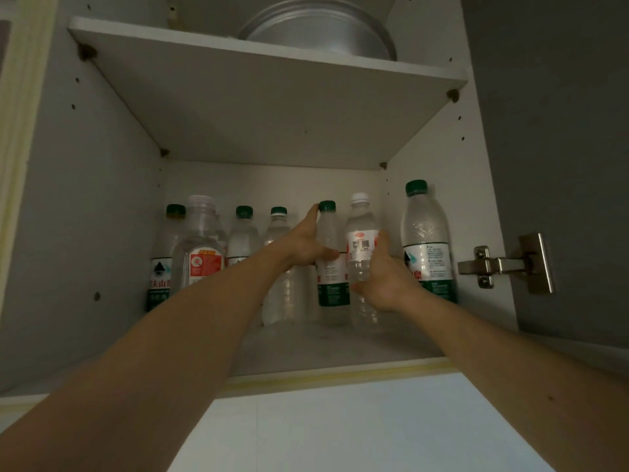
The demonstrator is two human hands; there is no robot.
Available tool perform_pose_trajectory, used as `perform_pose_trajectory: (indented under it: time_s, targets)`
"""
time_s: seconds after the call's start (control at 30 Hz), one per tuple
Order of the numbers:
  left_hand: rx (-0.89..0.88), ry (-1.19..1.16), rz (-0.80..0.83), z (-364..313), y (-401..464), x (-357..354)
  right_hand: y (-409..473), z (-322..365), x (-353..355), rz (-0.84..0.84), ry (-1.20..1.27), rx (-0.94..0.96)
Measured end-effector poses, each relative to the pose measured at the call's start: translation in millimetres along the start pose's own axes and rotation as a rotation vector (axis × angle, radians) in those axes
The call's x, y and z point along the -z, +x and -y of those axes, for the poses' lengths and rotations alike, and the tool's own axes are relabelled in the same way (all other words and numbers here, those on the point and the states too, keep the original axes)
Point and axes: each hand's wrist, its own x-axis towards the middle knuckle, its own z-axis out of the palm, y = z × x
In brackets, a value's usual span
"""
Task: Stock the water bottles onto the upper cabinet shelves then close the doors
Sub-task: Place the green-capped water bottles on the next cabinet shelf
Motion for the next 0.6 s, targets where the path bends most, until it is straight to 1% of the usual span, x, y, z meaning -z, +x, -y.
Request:
perform_pose_trajectory:
  time_s: [0.07, 0.17, 0.27, 0.47, 0.6]
  targets:
    - [-0.012, 0.123, -0.034, 2, -3, 4, 3, 2, -2, 0.018, -0.009, -0.014]
    - [-0.089, 0.424, -0.078, 3, -5, 9, 9, 6, -3, 0.046, -0.032, -0.047]
    - [-0.102, 0.653, -0.083, 3, 0, 9, 15, 8, -4, 0.072, -0.038, -0.093]
    - [-0.119, 0.951, -0.09, 8, 11, 12, 24, 12, -6, 0.135, -0.001, -0.179]
    - [-0.144, 0.976, -0.084, 14, 9, 19, 29, 14, -10, 0.175, 0.02, -0.205]
